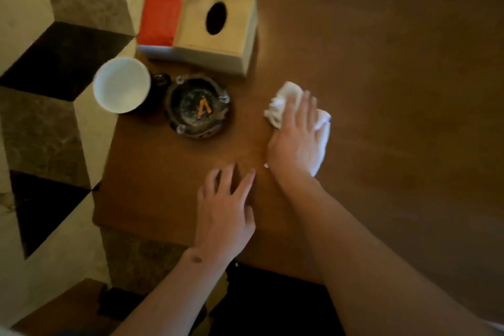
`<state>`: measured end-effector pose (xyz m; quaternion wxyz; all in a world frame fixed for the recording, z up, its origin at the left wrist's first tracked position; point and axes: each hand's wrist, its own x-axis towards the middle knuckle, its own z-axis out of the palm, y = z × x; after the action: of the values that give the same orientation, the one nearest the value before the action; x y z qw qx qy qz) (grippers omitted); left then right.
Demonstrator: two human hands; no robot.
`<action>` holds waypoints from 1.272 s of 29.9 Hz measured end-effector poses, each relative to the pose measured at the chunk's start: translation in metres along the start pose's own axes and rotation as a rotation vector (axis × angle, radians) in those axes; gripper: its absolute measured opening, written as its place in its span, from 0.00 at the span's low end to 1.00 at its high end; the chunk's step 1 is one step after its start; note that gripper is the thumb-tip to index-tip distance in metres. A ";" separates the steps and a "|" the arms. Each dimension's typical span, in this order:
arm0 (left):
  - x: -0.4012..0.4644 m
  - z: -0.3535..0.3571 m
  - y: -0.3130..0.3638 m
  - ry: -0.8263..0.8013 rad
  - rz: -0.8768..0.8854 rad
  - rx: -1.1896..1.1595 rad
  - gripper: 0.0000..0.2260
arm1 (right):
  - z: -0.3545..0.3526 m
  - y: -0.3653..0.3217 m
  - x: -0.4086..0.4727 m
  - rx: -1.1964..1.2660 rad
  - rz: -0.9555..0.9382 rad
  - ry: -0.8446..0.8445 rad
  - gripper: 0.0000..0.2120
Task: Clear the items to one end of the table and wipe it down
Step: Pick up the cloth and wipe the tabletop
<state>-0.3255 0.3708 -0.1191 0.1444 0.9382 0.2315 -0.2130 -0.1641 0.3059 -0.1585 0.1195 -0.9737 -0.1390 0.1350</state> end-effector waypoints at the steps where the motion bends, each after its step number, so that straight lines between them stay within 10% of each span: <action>1: 0.013 0.003 0.026 0.010 0.033 0.007 0.30 | -0.004 0.021 0.020 -0.023 -0.064 -0.007 0.38; 7: 0.056 -0.002 0.100 0.112 -0.005 -0.001 0.33 | -0.025 0.073 0.075 -0.024 -0.444 -0.070 0.37; 19: 0.186 -0.035 0.170 0.219 0.047 0.033 0.26 | -0.087 0.234 0.116 0.187 0.118 0.149 0.33; 25: 0.188 -0.033 0.159 0.242 0.065 0.061 0.26 | -0.078 0.187 0.152 0.072 0.383 0.226 0.33; 38: 0.155 -0.023 0.112 0.199 -0.050 0.085 0.32 | -0.029 0.030 0.159 0.035 -0.375 -0.020 0.38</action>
<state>-0.1375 0.3419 -0.1521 0.0754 0.9540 0.2587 -0.1317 -0.0018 0.3206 -0.1758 0.1581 -0.9272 -0.3168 0.1225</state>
